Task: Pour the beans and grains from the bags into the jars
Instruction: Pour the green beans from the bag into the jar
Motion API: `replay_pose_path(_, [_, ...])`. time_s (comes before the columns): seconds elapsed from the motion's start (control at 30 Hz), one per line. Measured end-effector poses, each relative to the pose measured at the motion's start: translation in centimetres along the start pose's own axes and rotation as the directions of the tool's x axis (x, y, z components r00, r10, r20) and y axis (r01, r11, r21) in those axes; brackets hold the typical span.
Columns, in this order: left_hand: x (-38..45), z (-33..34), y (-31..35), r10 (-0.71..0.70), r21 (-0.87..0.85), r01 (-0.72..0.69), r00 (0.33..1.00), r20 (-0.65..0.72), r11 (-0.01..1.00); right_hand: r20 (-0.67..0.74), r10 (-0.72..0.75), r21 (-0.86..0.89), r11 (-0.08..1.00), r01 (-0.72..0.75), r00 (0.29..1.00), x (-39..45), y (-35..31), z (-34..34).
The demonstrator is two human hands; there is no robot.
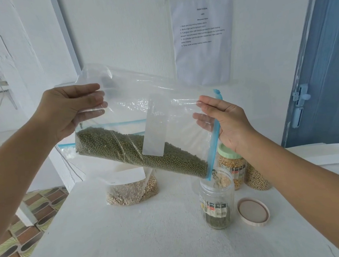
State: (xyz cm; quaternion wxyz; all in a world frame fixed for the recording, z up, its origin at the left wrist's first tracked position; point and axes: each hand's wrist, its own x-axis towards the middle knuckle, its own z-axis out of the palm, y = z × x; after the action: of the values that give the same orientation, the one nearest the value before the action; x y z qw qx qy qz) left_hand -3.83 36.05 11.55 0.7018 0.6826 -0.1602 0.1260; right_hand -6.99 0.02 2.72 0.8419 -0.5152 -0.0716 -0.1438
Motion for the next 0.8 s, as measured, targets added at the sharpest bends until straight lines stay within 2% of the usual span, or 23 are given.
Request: replay_pose_path(0.8, [0.15,0.38,-0.17,0.003,-0.002,-0.003,1.000,0.006,1.000,-0.021,-0.001,-0.007,1.000,0.001,1.000,-0.16,0.19,-0.14])
